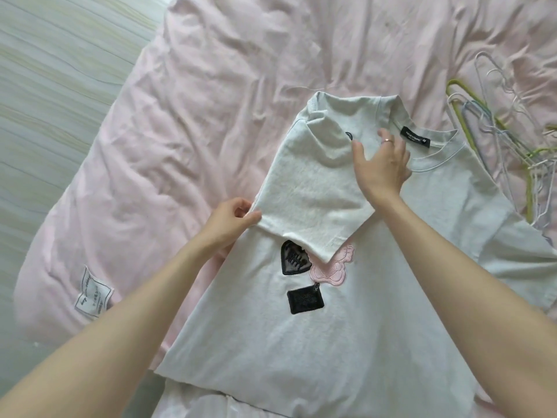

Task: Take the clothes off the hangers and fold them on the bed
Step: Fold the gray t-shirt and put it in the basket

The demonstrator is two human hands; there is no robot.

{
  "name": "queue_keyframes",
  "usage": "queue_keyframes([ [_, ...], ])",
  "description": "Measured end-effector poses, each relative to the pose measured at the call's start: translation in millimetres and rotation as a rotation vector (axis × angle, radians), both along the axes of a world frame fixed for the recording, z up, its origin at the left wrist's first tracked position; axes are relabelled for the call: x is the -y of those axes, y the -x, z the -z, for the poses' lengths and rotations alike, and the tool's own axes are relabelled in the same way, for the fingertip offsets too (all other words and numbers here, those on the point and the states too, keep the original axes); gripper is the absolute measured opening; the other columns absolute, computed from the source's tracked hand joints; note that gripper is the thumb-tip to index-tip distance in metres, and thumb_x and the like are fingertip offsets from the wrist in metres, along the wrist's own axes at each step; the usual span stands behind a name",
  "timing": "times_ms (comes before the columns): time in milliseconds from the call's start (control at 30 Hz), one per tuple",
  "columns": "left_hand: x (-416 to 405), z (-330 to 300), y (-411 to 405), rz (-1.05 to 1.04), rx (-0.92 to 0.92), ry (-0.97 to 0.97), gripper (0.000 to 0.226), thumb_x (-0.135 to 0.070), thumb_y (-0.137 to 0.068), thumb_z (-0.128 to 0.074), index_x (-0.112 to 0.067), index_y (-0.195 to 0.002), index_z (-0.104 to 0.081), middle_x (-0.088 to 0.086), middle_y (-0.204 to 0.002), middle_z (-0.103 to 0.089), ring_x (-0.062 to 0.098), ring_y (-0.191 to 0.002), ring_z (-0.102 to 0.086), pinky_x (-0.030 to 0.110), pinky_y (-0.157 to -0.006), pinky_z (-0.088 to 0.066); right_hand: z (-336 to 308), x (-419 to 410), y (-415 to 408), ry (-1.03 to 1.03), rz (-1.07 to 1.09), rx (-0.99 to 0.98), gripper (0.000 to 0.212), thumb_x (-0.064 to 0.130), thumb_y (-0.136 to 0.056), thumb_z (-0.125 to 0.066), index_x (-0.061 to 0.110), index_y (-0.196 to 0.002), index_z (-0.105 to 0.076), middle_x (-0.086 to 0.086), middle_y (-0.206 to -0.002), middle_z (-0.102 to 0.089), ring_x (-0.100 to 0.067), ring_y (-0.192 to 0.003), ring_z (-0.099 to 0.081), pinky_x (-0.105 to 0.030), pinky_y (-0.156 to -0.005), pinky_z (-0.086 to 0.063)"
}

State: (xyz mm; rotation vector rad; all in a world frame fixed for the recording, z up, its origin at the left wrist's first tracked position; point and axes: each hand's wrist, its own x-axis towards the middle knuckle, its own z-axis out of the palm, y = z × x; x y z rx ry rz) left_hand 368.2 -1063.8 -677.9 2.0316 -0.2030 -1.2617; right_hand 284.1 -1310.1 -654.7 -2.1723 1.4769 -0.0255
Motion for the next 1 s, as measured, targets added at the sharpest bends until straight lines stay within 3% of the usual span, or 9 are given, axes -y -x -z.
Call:
queue_keyframes([
  [100, -4.1, 0.3, 1.0, 0.013, 0.012, 0.014, 0.003, -0.026, -0.088, -0.063, -0.024, -0.087, -0.061, -0.003, -0.082, -0.065, 0.015, -0.075, -0.06, 0.027, -0.066, -0.044, 4.1, 5.4, -54.0, -0.089, -0.259, 0.012, 0.056, 0.051, -0.09, -0.047, 0.014, -0.132, -0.048, -0.004, -0.134, -0.047, -0.022, -0.129, -0.038, -0.041, -0.104, -0.032],
  [167, -7.0, -1.3, -0.7, 0.01, -0.009, 0.01, 0.005, -0.027, -0.088, -0.063, -0.025, -0.083, -0.061, 0.001, -0.081, -0.067, 0.017, -0.072, -0.061, 0.031, -0.06, -0.045, 11.1, 7.5, -83.5, -0.165, -0.293, -0.044, 0.04, 0.05, -0.086, -0.05, 0.015, -0.1, -0.06, -0.005, -0.106, -0.06, -0.023, -0.11, -0.051, -0.036, -0.09, -0.041],
  [233, -4.2, -3.1, 3.9, 0.033, -0.022, 0.018, 0.006, -0.028, -0.088, -0.063, -0.023, -0.084, -0.062, 0.007, -0.086, -0.07, 0.022, -0.076, -0.063, 0.038, -0.066, -0.049, 7.6, 12.3, -90.9, -0.231, -0.268, -0.077, 0.031, 0.041, -0.082, -0.053, 0.016, -0.064, -0.048, -0.001, -0.068, -0.051, -0.021, -0.075, -0.053, -0.031, -0.068, -0.039],
  [400, -10.0, 0.2, -0.8, 0.014, -0.015, 0.019, 0.019, -0.044, -0.074, -0.059, -0.026, -0.079, -0.061, 0.003, -0.085, -0.071, 0.025, -0.084, -0.067, 0.042, -0.078, -0.051, 15.1, 18.5, -116.7, -0.623, 0.055, 0.225, 0.019, 0.024, -0.079, -0.073, 0.012, -0.091, -0.065, -0.001, -0.085, -0.064, -0.01, -0.073, -0.061, -0.021, -0.066, -0.052],
  [467, -11.1, 0.7, -2.1, 0.008, -0.028, 0.015, 0.021, -0.046, -0.072, -0.056, -0.027, -0.078, -0.06, 0.001, -0.084, -0.071, 0.024, -0.084, -0.067, 0.042, -0.078, -0.051, 12.8, 21.1, -121.4, -0.753, 0.139, 0.334, 0.003, 0.015, -0.08, -0.073, 0.015, -0.079, -0.069, 0.004, -0.076, -0.064, -0.008, -0.07, -0.06, -0.019, -0.065, -0.048],
  [533, -12.3, 2.2, -4.0, 0.007, -0.052, 0.025, 0.018, -0.043, -0.075, -0.06, -0.026, -0.078, -0.06, 0.0, -0.082, -0.071, 0.022, -0.081, -0.067, 0.041, -0.075, -0.051, 14.9, 23.7, -124.0, -0.781, 0.183, 0.386, 0.017, 0.009, -0.079, -0.071, 0.017, -0.064, -0.072, 0.004, -0.067, -0.066, -0.012, -0.072, -0.061, -0.025, -0.071, -0.05],
  [700, -12.1, 3.5, -8.7, 0.045, -0.095, 0.03, 0.008, -0.024, -0.091, -0.06, -0.02, -0.084, -0.059, -0.002, -0.082, -0.07, 0.016, -0.073, -0.063, 0.035, -0.068, -0.05, 26.1, 18.7, -131.1, -0.615, 0.154, 0.397, 0.006, 0.01, -0.082, -0.07, 0.014, -0.085, -0.066, 0.007, -0.073, -0.059, -0.002, -0.07, -0.055, -0.007, -0.067, -0.045],
  [867, -14.3, 0.8, -12.9, 0.102, -0.085, -0.062, 0.011, -0.028, -0.09, -0.061, -0.017, -0.088, -0.06, 0.003, -0.086, -0.07, 0.017, -0.069, -0.065, 0.039, -0.07, -0.056, 35.8, 15.5, -125.2, -0.252, -0.046, 0.231, 0.039, 0.028, -0.088, -0.059, 0.011, -0.123, -0.056, 0.002, -0.108, -0.058, -0.01, -0.105, -0.052, -0.021, -0.095, -0.037],
  [1000, -15.8, -5.2, -7.1, 0.1, -0.047, -0.098, 0.019, -0.037, -0.087, -0.062, -0.017, -0.088, -0.061, 0.002, -0.081, -0.066, 0.017, -0.066, -0.064, 0.038, -0.055, -0.057, 27.5, -18.4, -89.6, 0.221, -0.348, 0.134, 0.039, 0.032, -0.093, -0.046, 0.013, -0.127, -0.053, -0.004, -0.132, -0.05, -0.022, -0.123, -0.043, -0.033, -0.098, -0.029],
])
